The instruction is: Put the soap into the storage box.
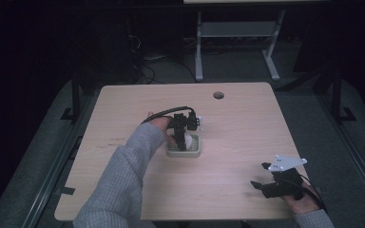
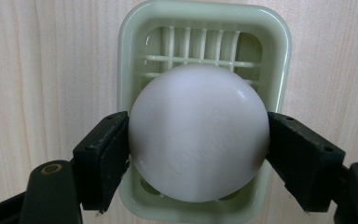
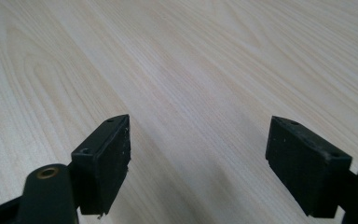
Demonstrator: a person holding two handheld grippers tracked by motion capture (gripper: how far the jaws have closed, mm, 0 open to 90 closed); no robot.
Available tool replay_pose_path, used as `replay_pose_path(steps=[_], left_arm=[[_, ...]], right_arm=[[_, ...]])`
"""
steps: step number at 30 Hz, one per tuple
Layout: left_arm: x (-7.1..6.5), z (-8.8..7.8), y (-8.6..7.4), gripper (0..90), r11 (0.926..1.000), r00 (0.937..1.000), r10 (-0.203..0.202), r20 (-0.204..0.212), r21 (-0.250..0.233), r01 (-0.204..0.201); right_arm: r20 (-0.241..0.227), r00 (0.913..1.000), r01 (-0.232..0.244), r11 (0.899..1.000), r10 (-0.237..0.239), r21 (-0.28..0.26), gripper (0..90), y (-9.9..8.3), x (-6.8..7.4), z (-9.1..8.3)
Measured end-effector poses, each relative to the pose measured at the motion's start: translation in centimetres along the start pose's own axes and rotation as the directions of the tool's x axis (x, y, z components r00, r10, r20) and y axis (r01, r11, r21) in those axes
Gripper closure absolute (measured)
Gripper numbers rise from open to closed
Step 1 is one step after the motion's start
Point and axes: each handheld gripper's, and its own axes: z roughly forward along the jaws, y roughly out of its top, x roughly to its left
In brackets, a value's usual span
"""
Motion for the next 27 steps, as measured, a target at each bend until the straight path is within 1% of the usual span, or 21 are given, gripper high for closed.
replay_pose_path(steps=[5,16,19,22,27], left_arm=[[0.0,0.1,0.0,22.8,1.0,1.0,0.001,0.001,0.006,-0.001],[-0.3,-0.2,-0.2,23.0,1.0,0.9999,-0.004,-0.011,-0.006,0.004],[-0.3,-0.2,-0.6,22.1,0.9995,0.9996,-0.023,-0.013,-0.024,0.023],[-0.3,-0.2,-1.1,22.1,0.9989,0.9992,-0.039,-0.012,-0.026,0.038],[-0.4,-0.5,-1.8,22.5,0.9984,0.9987,-0.048,-0.016,-0.031,0.048]], right_arm=[[0.001,1.0,0.001,1.0,-0.001,0.003,21.5,0.1,0.0,0.0],[0.0,1.0,0.001,1.0,-0.001,0.009,21.5,0.1,0.1,0.0],[0.0,1.0,0.0,1.0,0.0,0.01,21.5,0.2,0.2,0.1],[0.0,1.0,0.006,1.0,-0.006,0.012,21.5,0.2,0.2,0.1],[0.001,1.0,0.005,1.0,-0.005,0.012,21.5,0.2,0.2,0.2]])
